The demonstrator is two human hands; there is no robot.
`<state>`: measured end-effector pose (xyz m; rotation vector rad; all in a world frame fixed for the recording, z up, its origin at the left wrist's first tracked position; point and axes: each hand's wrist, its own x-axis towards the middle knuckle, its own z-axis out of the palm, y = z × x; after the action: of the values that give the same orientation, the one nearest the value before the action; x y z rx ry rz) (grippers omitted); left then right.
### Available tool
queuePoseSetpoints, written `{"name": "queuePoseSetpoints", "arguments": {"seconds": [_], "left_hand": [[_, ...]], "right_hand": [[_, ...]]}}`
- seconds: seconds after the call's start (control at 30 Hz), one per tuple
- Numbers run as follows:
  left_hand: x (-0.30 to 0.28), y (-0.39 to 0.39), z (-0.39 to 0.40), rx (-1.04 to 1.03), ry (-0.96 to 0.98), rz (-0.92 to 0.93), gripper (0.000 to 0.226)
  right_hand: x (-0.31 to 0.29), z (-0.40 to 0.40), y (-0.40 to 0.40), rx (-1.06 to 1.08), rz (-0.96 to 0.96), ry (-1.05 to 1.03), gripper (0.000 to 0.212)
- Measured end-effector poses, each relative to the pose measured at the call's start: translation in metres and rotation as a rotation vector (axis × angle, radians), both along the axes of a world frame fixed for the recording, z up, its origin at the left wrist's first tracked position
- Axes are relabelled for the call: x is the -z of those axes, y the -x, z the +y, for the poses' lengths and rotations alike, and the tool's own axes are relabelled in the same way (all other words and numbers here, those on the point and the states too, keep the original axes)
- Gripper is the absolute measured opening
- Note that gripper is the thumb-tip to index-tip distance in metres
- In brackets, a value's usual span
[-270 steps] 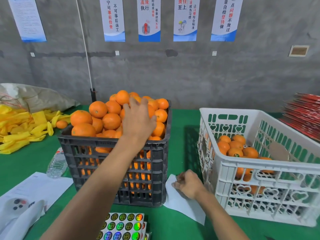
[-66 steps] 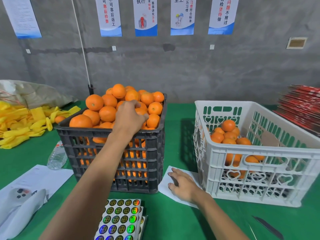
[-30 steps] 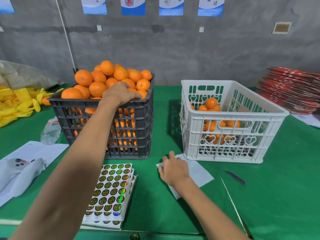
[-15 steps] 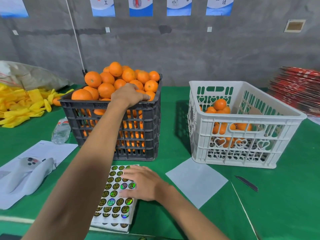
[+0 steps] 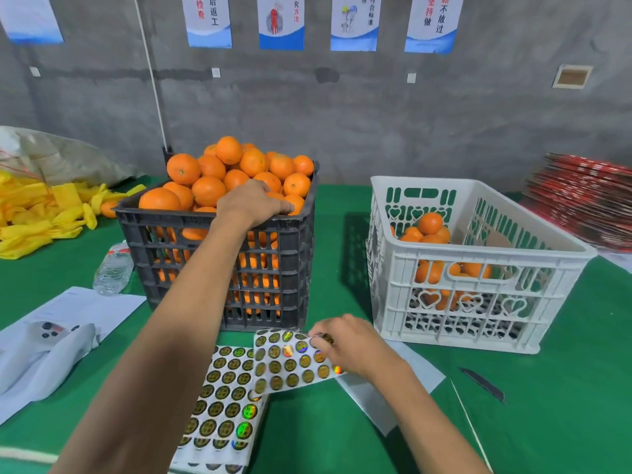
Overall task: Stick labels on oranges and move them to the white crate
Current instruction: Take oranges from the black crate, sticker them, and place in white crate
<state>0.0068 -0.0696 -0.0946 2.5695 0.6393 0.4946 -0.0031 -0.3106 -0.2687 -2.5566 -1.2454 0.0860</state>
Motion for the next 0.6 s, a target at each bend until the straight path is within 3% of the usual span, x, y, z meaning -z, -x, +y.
{"name": "queuePoseSetpoints", "arguments": {"seconds": [0.1,0.23,0.3,0.4,0.47,0.6], "left_hand": [[0.0,0.0,-0.001,-0.01,-0.001,0.009,0.091],[0.0,0.001,-0.002,-0.017,0.004,0.008,0.09],[-0.001,0.002,-0.002,-0.017,-0.001,0.009,0.09],[0.0,0.002,-0.003,-0.021,-0.01,0.003,0.089],[0.001,0.002,-0.003,-0.024,-0.016,-0.001,0.087],[0.002,0.001,-0.001,-0.025,-0.025,-0.001,0.081]], "right_hand": [[-0.007,-0.019,-0.014,0.102,-0.101,0.113,0.026],[0.002,-0.027,-0.019,0.16,-0.092,0.232,0.023],[0.012,-0.025,-0.02,0.099,-0.006,0.146,0.018],[0.027,-0.022,-0.023,-0.003,0.282,-0.056,0.036],[0.037,-0.022,-0.028,-0.025,0.314,-0.104,0.045],[0.053,-0.023,-0.04,-0.025,0.291,-0.176,0.043]]}}
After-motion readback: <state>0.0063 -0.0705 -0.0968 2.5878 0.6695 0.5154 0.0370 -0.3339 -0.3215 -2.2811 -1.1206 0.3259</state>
